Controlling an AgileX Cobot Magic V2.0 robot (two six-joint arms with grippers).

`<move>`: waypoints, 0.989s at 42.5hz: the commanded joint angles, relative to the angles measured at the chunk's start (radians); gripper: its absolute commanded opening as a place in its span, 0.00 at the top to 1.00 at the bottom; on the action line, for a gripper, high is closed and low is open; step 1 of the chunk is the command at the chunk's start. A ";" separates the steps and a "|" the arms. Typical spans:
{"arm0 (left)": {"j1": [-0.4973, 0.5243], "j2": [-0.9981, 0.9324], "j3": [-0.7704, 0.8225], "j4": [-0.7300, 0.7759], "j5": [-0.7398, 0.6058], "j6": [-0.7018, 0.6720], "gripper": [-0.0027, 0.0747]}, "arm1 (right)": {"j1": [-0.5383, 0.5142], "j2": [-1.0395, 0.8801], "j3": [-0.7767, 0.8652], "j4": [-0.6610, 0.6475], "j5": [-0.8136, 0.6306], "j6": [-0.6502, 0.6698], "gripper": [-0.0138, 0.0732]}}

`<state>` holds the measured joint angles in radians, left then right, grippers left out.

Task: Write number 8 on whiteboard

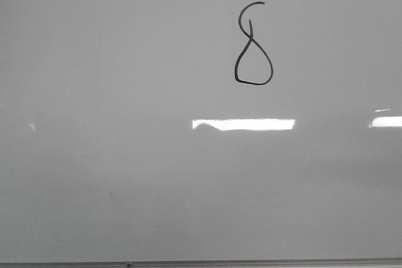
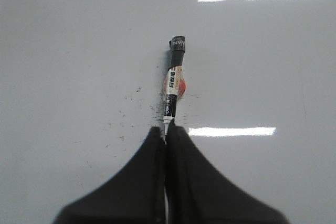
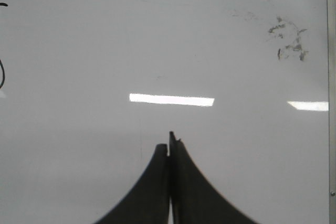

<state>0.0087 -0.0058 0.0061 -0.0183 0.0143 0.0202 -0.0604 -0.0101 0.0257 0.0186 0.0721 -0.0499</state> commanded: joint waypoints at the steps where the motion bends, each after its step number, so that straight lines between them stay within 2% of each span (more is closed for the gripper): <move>1: -0.009 -0.012 0.014 -0.008 -0.085 -0.001 0.99 | -0.005 -0.019 -0.002 0.005 -0.112 -0.004 0.92; 10: -0.009 -0.012 0.014 -0.008 -0.085 -0.001 0.99 | -0.005 -0.019 -0.002 0.005 -0.192 -0.004 0.92; 22: -0.009 -0.012 0.014 -0.008 -0.085 -0.001 0.99 | -0.003 -0.019 -0.002 0.062 -0.174 0.008 0.92; 42: -0.009 -0.012 0.014 -0.008 -0.085 -0.001 0.99 | 0.048 -0.019 -0.002 0.062 -0.174 0.008 0.92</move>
<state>0.0087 -0.0058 0.0061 -0.0183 0.0143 0.0202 -0.0148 -0.0101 0.0257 0.0739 -0.0268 -0.0412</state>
